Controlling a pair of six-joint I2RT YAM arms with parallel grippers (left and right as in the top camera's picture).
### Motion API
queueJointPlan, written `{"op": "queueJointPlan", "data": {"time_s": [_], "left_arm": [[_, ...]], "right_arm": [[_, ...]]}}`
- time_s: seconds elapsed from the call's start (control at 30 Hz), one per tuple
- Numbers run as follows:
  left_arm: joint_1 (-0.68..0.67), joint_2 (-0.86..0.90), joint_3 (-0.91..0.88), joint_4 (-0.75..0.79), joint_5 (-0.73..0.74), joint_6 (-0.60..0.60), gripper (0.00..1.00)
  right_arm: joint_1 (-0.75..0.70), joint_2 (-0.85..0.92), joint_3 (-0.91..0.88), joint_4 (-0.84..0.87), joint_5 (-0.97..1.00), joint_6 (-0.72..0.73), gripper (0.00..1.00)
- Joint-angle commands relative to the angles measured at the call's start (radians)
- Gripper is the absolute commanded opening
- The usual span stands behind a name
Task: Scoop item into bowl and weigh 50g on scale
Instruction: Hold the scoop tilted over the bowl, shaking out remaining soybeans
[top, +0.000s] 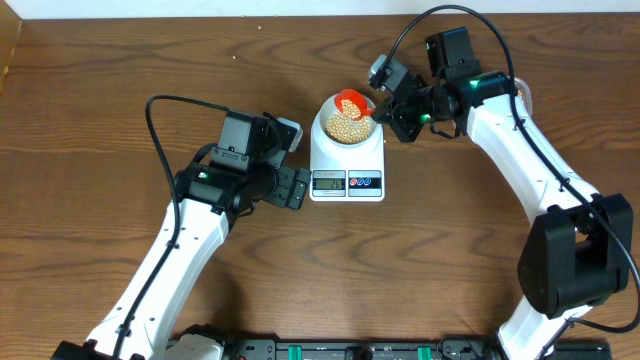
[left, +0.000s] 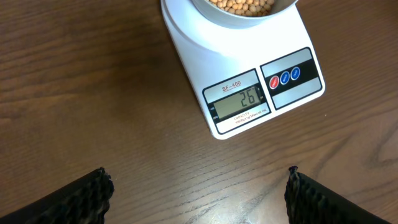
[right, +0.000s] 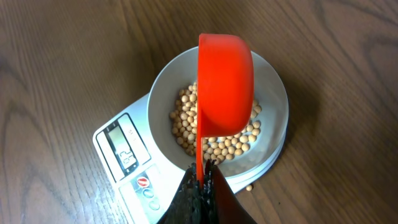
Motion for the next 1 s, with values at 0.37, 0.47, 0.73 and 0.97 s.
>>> {"op": "queueJointPlan", "data": {"time_s": [0.37,0.47,0.73,0.97], "left_arm": [[0.003,0.002,-0.004,0.000,0.008,0.003,0.91],[0.003,0.002,-0.004,0.000,0.008,0.003,0.91],[0.003,0.002,-0.004,0.000,0.008,0.003,0.91],[0.003,0.002,-0.004,0.000,0.008,0.003,0.91]], "right_arm": [[0.005,-0.036,0.025,0.005,0.006,-0.022,0.01],[0.005,-0.036,0.025,0.005,0.008,-0.022,0.01],[0.005,-0.037,0.025,0.003,0.008,-0.021,0.01],[0.005,-0.037,0.025,0.002,0.009,-0.022,0.01]]}}
